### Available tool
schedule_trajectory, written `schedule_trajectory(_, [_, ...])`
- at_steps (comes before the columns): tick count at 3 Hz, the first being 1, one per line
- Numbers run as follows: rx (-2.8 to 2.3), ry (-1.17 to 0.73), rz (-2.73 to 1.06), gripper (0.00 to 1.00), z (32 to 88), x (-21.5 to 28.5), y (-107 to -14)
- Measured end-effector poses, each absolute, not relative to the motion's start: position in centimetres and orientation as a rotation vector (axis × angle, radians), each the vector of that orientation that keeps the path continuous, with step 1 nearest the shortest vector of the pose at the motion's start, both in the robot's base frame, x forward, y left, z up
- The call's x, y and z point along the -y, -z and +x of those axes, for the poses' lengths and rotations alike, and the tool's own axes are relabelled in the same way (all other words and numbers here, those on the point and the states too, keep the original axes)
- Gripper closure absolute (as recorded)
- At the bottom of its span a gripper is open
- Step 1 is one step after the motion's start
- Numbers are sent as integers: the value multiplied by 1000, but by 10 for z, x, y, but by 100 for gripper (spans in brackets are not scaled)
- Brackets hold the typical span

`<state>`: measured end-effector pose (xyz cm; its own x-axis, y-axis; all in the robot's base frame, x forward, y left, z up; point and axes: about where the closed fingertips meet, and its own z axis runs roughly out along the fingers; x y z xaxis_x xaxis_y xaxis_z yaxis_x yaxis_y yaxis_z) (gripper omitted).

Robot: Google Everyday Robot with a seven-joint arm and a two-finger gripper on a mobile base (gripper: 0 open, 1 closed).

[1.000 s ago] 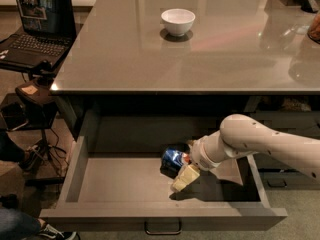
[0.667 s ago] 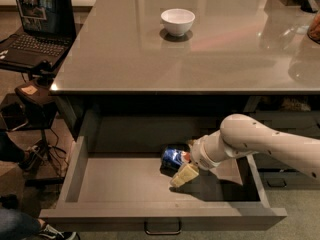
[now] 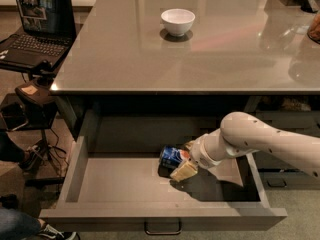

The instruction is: Pick pepsi can from top drawer and place on counter

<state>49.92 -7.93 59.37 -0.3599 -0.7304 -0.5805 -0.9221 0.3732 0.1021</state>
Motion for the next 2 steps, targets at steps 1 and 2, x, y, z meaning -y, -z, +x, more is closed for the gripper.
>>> schedule_trajectory(1, [-2184, -558, -1381, 89, 495, 86, -617])
schedule_trajectory(2, [-2118, -370, -1225, 100, 481, 135, -708])
